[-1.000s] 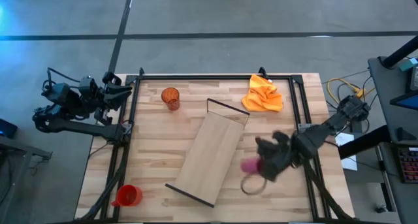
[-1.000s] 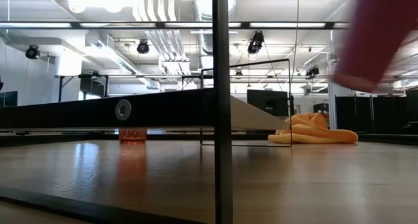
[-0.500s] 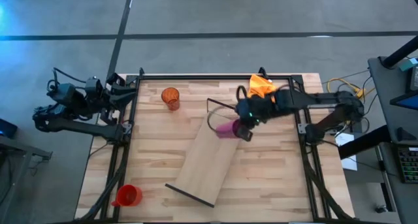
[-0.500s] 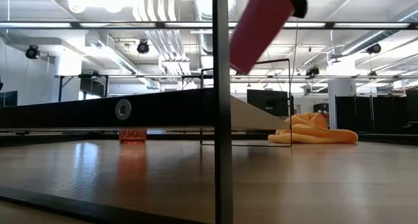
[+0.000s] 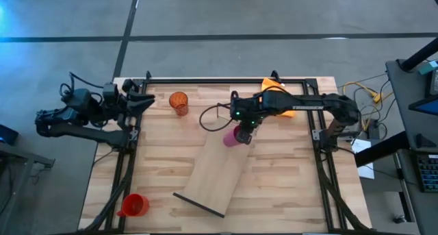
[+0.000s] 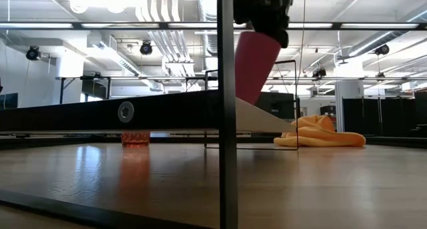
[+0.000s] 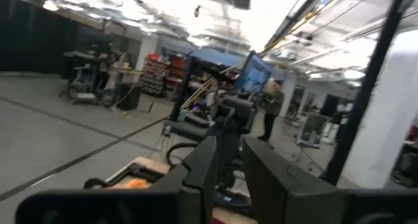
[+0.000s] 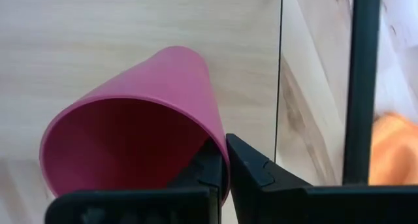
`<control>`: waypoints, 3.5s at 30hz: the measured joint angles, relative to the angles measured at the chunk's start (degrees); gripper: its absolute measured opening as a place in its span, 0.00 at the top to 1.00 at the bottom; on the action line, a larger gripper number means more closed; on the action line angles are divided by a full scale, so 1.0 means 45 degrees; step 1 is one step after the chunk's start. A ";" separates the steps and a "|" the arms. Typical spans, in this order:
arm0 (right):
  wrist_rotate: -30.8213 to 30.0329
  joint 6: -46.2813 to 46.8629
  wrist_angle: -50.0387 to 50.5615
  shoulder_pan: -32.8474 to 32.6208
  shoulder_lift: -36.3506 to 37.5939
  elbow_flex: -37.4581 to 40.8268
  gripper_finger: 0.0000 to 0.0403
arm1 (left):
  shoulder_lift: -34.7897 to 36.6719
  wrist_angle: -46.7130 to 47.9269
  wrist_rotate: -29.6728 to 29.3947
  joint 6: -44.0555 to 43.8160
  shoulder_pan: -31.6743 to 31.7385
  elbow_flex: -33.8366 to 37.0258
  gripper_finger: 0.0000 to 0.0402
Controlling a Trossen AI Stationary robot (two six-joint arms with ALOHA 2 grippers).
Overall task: Stack small to large cups/mugs on shelf
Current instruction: Put the pink plastic cup on the shelf, then put the orange glass cup on the shelf
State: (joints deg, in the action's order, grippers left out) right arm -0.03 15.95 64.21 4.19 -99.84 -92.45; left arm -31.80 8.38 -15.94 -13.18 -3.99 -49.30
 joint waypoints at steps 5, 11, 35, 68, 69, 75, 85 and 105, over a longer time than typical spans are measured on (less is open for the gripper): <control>-0.0018 -0.0275 0.0950 -0.0005 -0.0700 -0.0957 0.98 | -0.0100 0.0280 -0.0399 -0.0015 0.0003 0.0000 0.85; -0.0959 -0.0892 0.2922 -0.0005 -0.1509 -0.2420 0.98 | -0.0095 0.0272 -0.0438 -0.0013 0.0005 0.0000 0.85; -0.0903 -0.1793 0.3159 -0.0005 -0.2154 -0.3151 0.90 | -0.0173 0.0248 -0.0433 -0.0032 0.0000 0.0000 0.85; -0.0996 -0.1215 0.4887 -0.0034 -0.1900 -0.9343 0.80 | -0.3627 0.5064 -0.4720 -0.4818 0.0409 0.0010 0.85; -0.1000 -0.1215 0.4921 -0.0034 -0.1872 -0.9488 0.81 | -0.3989 0.5301 -0.4570 -0.4875 0.0479 0.0029 0.85; -0.1001 -0.1143 0.5132 -0.0034 -0.1528 -0.9353 0.81 | -0.5838 0.5687 -0.2577 -0.3952 0.1703 -0.0320 0.85; -0.1005 -0.0875 0.5767 -0.0034 -0.1508 -0.9344 0.82 | -0.8181 0.9479 0.1243 -0.2443 0.5739 -0.3174 0.85; -0.0996 -0.0874 0.5735 -0.0068 -0.1498 -0.9339 0.82 | -1.1210 1.0036 0.2443 -0.0892 0.7062 -0.4069 0.85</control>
State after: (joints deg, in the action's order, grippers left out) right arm -4.51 12.01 90.02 3.88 -106.59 -134.47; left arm -82.24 53.54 -4.95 -17.19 27.79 -67.61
